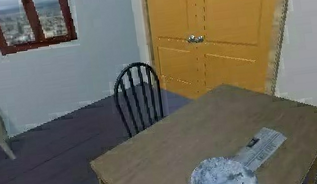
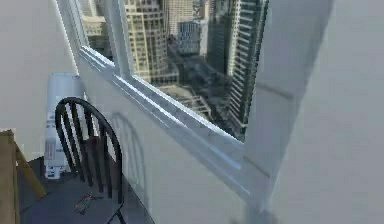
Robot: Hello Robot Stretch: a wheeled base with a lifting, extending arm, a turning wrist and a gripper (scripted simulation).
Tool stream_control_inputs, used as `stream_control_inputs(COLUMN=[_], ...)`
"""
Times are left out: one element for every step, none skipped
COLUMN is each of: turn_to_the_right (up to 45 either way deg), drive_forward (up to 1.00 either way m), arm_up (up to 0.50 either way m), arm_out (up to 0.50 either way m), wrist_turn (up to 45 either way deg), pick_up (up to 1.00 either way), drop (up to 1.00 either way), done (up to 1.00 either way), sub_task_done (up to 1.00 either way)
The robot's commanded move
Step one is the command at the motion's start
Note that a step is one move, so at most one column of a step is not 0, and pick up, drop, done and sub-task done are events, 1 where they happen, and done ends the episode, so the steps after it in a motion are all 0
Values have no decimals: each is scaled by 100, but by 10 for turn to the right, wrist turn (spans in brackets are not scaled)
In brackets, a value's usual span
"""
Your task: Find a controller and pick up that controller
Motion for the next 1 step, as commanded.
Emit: stream_control_inputs(turn_to_the_right=[-300], drive_forward=[0], arm_up=[0], arm_out=[0], wrist_turn=[0], pick_up=[0], drop=[0], done=[0], sub_task_done=[0])
